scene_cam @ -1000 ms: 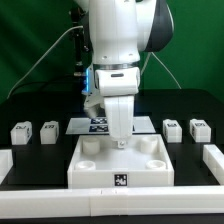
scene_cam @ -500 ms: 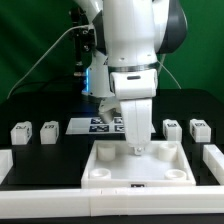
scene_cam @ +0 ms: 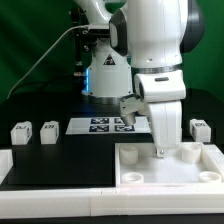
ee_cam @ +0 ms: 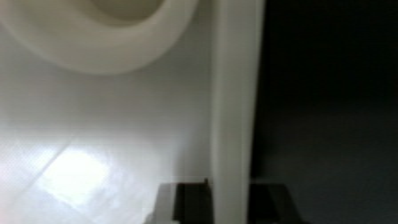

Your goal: Assemble one leg

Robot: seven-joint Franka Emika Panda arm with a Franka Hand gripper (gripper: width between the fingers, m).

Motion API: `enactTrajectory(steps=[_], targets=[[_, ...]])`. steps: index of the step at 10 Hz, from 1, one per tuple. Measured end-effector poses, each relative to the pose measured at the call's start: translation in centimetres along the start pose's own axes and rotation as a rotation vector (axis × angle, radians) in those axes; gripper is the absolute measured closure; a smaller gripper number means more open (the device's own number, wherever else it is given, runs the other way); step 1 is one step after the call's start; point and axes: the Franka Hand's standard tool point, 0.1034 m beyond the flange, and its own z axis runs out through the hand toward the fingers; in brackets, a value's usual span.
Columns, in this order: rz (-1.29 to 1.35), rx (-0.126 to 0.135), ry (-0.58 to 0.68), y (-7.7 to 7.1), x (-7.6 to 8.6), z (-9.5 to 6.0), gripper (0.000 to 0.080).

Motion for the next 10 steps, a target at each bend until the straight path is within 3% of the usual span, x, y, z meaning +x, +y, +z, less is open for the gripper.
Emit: enactTrajectory(steps=[2,3,4,6,7,8,10], targets=[[0.0,0.0,-0.001,0.01,-0.04,-0.01,0.0742],[0.001,0.0,-0.001,-0.01,-0.08,0.02,0.0668],[0.002,0.002,0.0,-0.05,-0.11,0.09,0.0668],[0.002,0.003,0.0,-0.08,-0.15,0.13,0.0319],[0.003,0.003,0.0,-0.09,-0.16,0.14,0.0319],[0.003,0.003,0.0,-0.09,-0.17,0.15,0.019],[0.004,0.003,0.0,-0.1,-0.21,0.17,0.0156]])
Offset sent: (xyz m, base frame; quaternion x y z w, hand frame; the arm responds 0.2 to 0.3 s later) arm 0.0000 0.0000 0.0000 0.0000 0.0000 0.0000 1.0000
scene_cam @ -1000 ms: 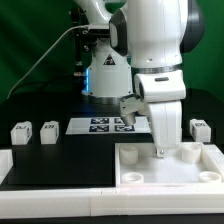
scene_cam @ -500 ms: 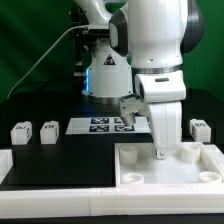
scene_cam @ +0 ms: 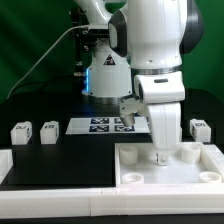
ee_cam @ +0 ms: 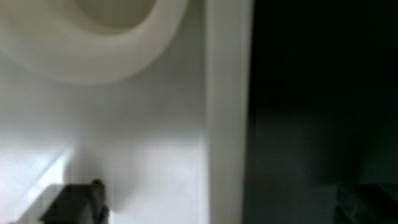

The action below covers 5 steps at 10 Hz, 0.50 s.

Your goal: Assemble one leg

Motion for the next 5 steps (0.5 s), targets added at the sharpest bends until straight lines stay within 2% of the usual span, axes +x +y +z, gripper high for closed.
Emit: enactTrajectory(steps=[5], targets=[[0.001,0.0,0.0,-0.01,-0.04,0.02,0.015]])
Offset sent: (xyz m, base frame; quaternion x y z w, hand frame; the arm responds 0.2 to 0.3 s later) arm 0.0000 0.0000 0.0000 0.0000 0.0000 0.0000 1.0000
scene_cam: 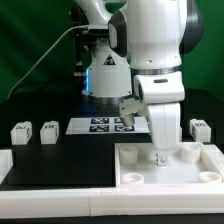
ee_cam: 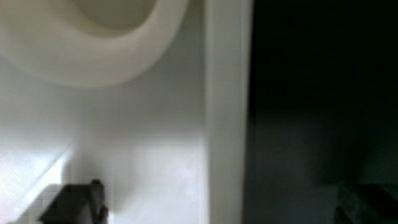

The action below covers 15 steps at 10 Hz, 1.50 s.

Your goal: Assemble one leg

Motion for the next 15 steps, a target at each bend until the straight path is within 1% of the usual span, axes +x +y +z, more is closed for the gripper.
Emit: enactTrajectory(steps=[1,2,3,4,5,6,7,8,9,10,11,12,13,14,15], targets=[[0.004,-0.003,0.0,0.1,0.0,-0.1,0.015],[0.019,-0.019,-0.001,0.5,0.1,-1.0,0.015],[0.062,-0.029,-0.002,0.4,0.4,-1.8,0.015],[0.168,-0.04,-0.001,0.0,1.0,-2.6,0.015],[0.205,-0.064,0.007,-0.5,2.2,-3.4,0.015],[0.28,-0.08,0.018,-1.1,3.7,-4.0,0.015],[0.48,-0.083,0.035,-1.5,5.0,-4.0,0.015],[0.6,-0.084,0.045,-1.7,6.4,-4.1,0.015],[0.825,-0.077,0.064,-1.7,7.8,-4.2,0.015],[0.979,-0.069,0.079,-2.0,9.1,-4.2,0.015],[1.051,-0.07,0.097,-2.4,9.4,-3.9,0.015],[1.099,-0.064,0.101,-2.4,9.2,-3.9,0.015],[1.226,-0.053,0.11,-2.4,9.3,-3.9,0.015],[1.28,-0.047,0.114,-2.5,9.4,-3.9,0.015],[1.304,-0.017,0.078,-3.0,9.5,-3.7,0.015]])
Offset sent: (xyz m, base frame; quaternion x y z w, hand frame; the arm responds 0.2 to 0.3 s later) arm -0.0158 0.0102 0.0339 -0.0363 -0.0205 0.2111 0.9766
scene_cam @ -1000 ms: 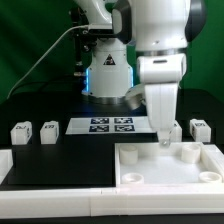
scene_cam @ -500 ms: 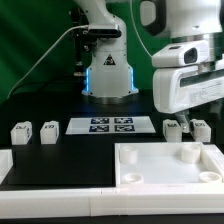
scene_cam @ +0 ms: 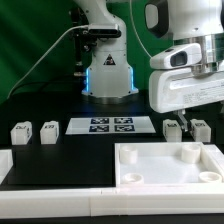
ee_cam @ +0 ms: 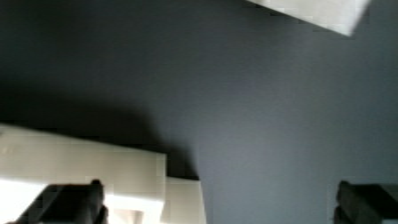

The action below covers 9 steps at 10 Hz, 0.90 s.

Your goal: Assemble one leg

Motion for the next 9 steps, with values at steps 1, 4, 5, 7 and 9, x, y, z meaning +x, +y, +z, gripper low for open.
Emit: enactTrajectory(steps=[1,4,5,7,9], targets=[[0.04,0.0,-0.094,-0.7,-0.4,-0.1,0.015],[0.032,-0.005,-0.309,-1.6,-0.7,-0.2,0.015],[0.007,0.003,-0.331,-1.5,-0.3,0.0,0.015],[0.012,0.008,-0.537,-1.5,-1.6,-0.3,0.015],[0.014,0.023,-0.76,-1.8,-1.8,-0.1,0.015]])
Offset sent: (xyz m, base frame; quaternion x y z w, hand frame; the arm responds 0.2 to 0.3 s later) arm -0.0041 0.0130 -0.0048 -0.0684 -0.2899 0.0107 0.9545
